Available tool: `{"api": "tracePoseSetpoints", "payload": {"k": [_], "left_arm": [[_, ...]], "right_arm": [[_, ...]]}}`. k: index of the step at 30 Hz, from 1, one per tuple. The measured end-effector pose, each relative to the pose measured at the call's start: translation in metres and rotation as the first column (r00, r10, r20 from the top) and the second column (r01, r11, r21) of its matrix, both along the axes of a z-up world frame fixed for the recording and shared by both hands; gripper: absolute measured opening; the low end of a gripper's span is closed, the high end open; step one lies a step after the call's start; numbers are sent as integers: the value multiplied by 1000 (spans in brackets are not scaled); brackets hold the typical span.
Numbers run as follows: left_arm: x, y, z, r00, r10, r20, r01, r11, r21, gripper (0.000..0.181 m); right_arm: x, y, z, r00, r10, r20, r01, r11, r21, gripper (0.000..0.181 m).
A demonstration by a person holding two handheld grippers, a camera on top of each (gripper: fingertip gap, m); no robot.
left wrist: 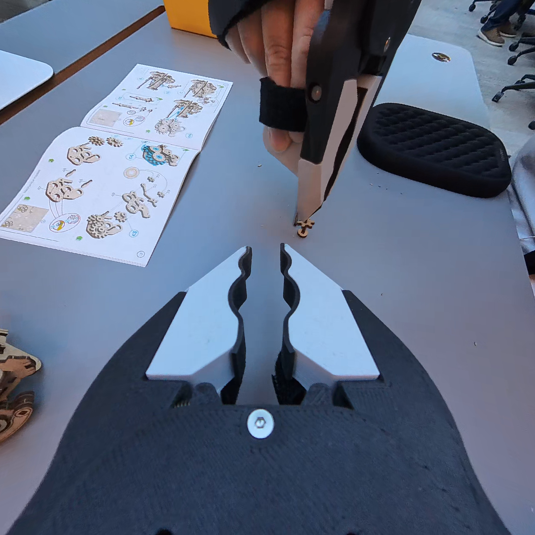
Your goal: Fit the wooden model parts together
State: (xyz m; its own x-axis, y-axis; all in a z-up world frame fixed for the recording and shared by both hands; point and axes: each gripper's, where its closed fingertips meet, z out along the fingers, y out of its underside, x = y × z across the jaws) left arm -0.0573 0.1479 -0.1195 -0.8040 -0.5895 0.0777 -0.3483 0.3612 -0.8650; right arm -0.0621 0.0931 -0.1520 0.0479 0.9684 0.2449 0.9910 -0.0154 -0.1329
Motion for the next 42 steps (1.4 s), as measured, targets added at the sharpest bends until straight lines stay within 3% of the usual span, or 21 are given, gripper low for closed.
{"api": "tracePoseSetpoints", "payload": {"k": [12,42], "left_arm": [[-1,-1,0,1000,-5,0,5,1000,7,17],[-2,-1,2,1000,-6,3,6,1000,4,17]], "right_arm": [[3,0,-3,994,44,103,-39,998,-52,11],[5,-2,-6,976,83,203,-61,992,-112,11]]}}
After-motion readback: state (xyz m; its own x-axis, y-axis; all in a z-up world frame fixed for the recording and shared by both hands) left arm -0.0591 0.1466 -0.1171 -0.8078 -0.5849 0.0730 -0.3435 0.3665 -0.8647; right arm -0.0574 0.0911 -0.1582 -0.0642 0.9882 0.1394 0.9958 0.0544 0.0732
